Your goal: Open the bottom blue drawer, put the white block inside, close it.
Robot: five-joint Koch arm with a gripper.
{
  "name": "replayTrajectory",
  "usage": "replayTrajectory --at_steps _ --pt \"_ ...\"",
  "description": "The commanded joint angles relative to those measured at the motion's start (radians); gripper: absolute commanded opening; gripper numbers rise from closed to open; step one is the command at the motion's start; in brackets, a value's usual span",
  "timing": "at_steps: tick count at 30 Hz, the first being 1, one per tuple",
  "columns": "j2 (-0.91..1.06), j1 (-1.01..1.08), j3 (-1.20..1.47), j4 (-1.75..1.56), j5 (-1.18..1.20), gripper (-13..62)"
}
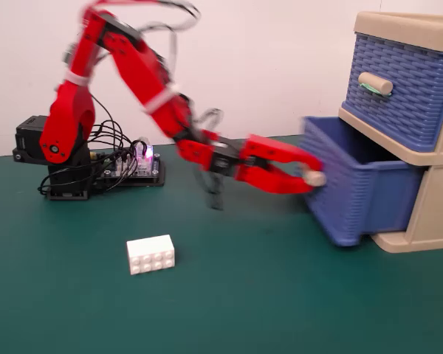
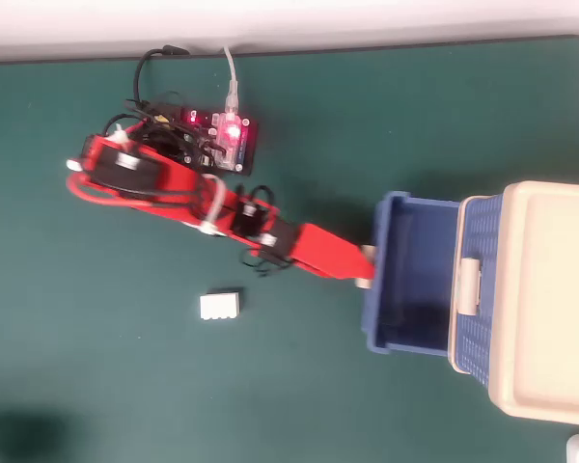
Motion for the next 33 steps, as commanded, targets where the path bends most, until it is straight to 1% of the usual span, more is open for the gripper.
replayTrajectory --at_steps 1,4,5,6,8,9,10,12,14,16,17,19,23,26,27,29,31,33 --pt "0.161 0.009 0.066 -0.014 0.057 -8.0" --pt "0.291 0.049 0.206 0.009 0.057 -7.7" --pt "0.310 0.055 0.216 0.025 0.055 -6.2" --pt "0.318 0.058 0.215 0.038 0.055 0.9" --pt "0.325 0.058 0.213 0.055 0.052 24.8" --pt "0.333 0.057 0.215 0.057 0.052 32.4" --pt "0.359 0.061 0.218 0.057 0.049 34.5" --pt "0.482 0.092 0.225 0.083 0.049 34.6" --pt "0.606 0.150 0.218 0.218 0.041 34.5" --pt "0.733 0.213 0.190 0.476 0.028 34.3" --pt "0.810 0.250 0.140 0.672 -0.005 34.2" --pt "0.885 0.293 0.040 1.003 -0.129 33.9" --pt "0.922 0.377 -0.221 1.647 -0.514 33.7" --pt "0.894 0.492 -0.385 1.960 -0.802 33.6" --pt "0.873 0.535 -0.434 2.039 -0.936 33.5" --pt "0.851 0.600 -0.480 2.105 -1.190 33.5" --pt "0.834 0.661 -0.494 2.109 -1.502 33.5" --pt "0.807 0.727 -0.502 2.089 -1.744 33.5"
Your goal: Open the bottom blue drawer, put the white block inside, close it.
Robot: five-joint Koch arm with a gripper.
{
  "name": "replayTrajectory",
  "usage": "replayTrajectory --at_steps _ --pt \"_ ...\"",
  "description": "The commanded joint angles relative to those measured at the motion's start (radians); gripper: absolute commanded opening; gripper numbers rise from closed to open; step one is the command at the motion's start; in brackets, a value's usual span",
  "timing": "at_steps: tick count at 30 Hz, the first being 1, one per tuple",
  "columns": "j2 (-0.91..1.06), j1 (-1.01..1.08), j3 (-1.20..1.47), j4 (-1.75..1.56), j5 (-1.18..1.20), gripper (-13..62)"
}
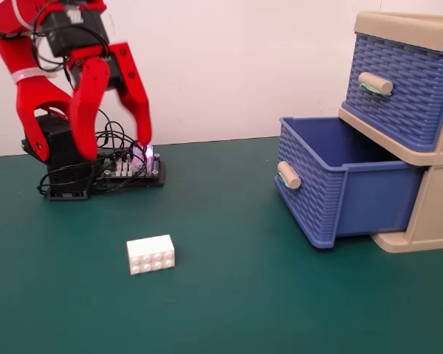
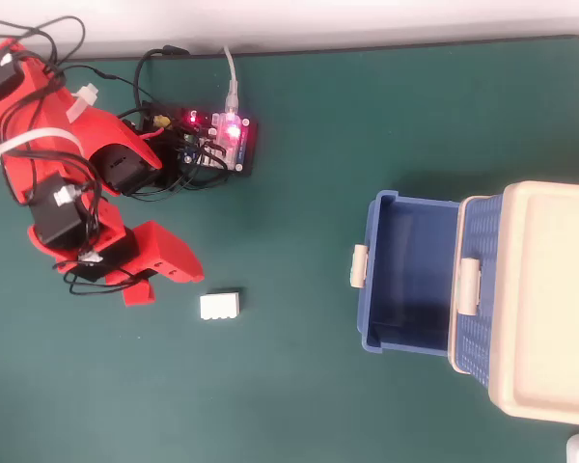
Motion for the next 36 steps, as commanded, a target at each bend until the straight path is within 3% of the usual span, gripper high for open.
replayTrajectory --at_steps 1,5,9,20,36 --pt "-0.023 0.063 -0.051 -0.037 -0.370 33.5" --pt "-0.112 0.118 -0.075 -0.104 -0.724 33.4" --pt "-0.295 0.120 -0.138 -0.110 -0.927 33.4" --pt "-0.588 0.121 -0.359 0.213 -0.887 33.4" --pt "-0.769 0.028 -0.360 0.140 -0.802 33.4"
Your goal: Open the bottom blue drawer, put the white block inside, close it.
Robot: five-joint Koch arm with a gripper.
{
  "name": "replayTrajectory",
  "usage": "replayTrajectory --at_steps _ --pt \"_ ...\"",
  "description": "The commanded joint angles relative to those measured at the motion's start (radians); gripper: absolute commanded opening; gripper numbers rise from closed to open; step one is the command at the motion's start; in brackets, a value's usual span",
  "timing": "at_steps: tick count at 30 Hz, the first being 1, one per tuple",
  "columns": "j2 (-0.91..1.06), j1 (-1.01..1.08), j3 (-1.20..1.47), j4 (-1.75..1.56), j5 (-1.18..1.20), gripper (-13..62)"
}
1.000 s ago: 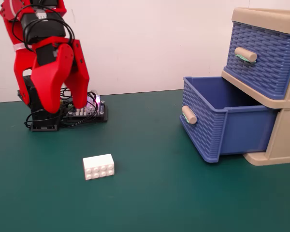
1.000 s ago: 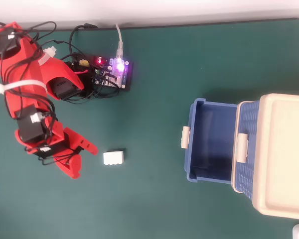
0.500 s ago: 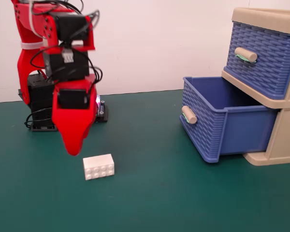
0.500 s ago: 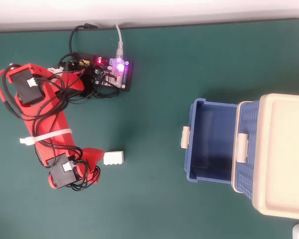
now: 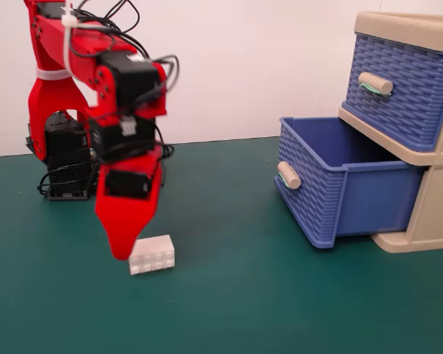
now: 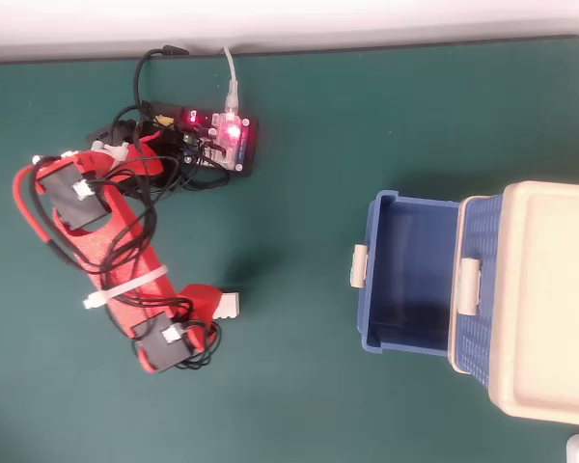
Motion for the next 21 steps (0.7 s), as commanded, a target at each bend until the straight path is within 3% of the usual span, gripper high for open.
replayTrajectory --at_steps 1,10,21 --pt "-0.009 -0.037 -0.035 0.002 0.025 33.4" --pt "-0.124 -0.086 -0.025 -0.106 0.103 33.4" --pt "-0.126 -0.075 -0.015 -0.103 0.149 33.2"
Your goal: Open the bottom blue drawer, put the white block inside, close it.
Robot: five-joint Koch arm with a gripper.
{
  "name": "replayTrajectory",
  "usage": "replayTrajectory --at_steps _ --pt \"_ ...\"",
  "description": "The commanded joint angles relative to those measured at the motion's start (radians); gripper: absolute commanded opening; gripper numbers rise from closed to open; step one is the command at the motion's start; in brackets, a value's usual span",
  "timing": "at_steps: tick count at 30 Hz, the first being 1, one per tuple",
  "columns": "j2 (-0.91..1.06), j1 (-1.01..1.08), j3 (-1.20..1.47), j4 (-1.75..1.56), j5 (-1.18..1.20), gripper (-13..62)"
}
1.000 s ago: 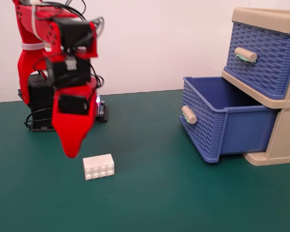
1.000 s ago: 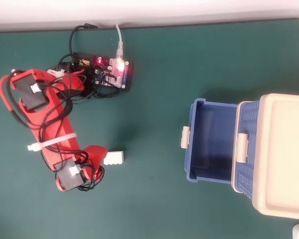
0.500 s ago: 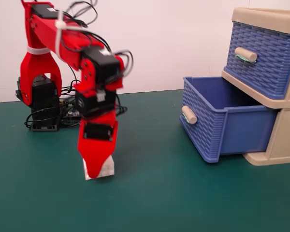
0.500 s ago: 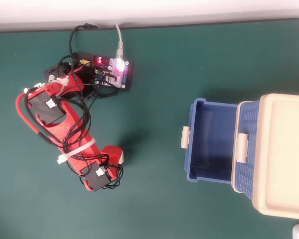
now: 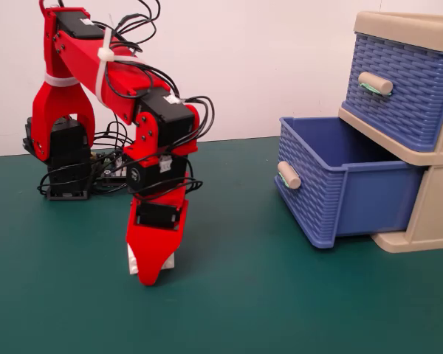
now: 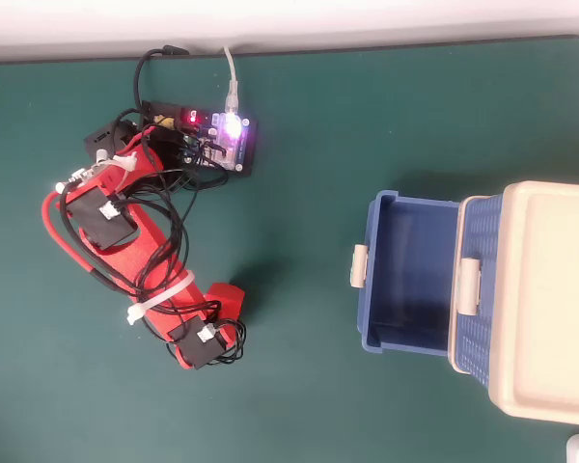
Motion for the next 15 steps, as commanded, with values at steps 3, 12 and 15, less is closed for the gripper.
replayTrajectory --at_steps 3,12,15 --pt "0.035 0.014 0.009 0.026 0.020 32.0" --pt "0.094 0.038 0.103 -0.006 -0.018 20.7" --pt "0.100 0.032 0.106 -0.048 -0.017 9.5"
